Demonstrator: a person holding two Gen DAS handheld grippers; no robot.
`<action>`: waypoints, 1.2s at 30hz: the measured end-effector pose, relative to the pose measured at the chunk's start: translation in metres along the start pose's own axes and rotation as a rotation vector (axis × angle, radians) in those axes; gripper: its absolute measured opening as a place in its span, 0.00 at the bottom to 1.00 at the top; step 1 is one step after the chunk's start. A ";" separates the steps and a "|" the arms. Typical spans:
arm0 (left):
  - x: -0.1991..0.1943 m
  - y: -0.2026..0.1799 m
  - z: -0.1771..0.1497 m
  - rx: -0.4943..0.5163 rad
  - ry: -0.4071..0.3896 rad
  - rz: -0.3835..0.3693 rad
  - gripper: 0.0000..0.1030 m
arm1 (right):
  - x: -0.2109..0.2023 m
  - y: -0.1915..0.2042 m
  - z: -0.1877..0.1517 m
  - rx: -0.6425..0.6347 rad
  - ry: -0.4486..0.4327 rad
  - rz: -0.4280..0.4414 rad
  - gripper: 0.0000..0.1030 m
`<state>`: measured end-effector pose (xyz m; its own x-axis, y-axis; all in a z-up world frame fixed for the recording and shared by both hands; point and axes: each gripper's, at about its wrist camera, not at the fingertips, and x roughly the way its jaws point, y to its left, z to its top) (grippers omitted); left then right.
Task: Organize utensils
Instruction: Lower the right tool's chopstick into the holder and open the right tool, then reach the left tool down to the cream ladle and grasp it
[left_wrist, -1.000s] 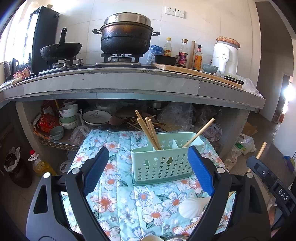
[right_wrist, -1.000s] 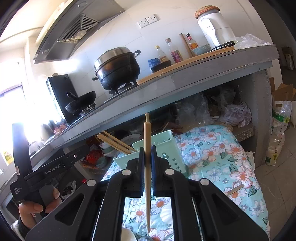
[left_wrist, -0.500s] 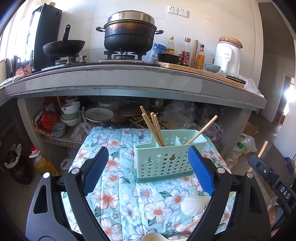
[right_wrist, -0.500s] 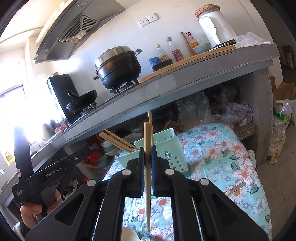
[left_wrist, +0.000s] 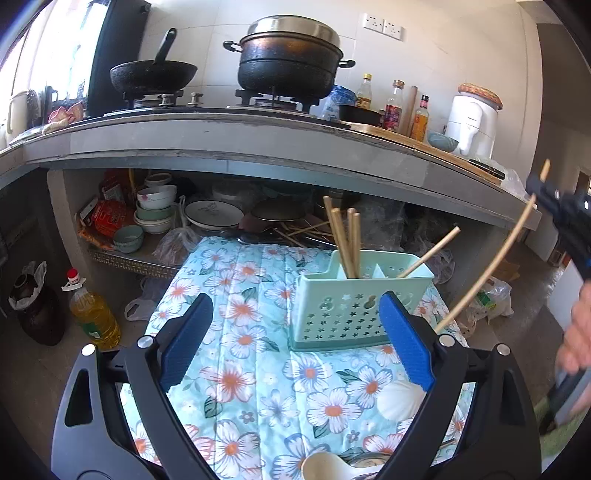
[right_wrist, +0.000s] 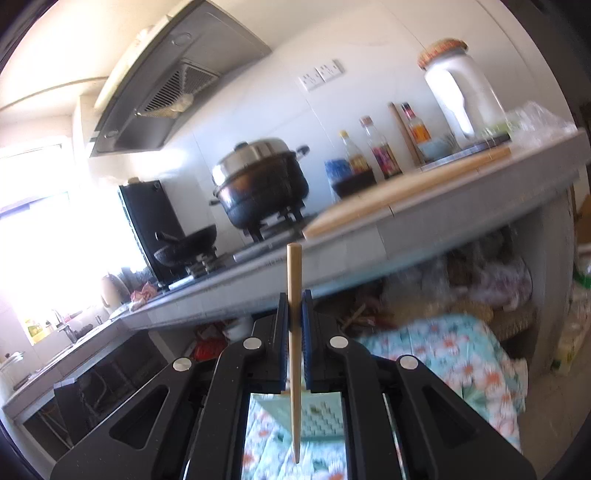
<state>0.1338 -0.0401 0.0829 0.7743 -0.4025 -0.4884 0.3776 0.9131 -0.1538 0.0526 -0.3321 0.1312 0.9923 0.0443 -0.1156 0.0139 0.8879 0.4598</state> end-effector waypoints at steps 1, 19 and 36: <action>-0.001 0.005 0.000 -0.006 -0.001 0.005 0.85 | 0.005 0.005 0.009 -0.019 -0.016 -0.001 0.07; -0.004 0.058 -0.003 -0.085 -0.002 0.056 0.85 | 0.134 0.042 0.004 -0.268 0.010 -0.206 0.08; -0.012 0.051 -0.008 -0.067 -0.010 0.034 0.86 | 0.074 0.032 0.003 -0.200 0.001 -0.192 0.39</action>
<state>0.1395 0.0115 0.0737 0.7912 -0.3713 -0.4859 0.3162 0.9285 -0.1947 0.1267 -0.3017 0.1396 0.9736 -0.1334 -0.1852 0.1773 0.9529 0.2459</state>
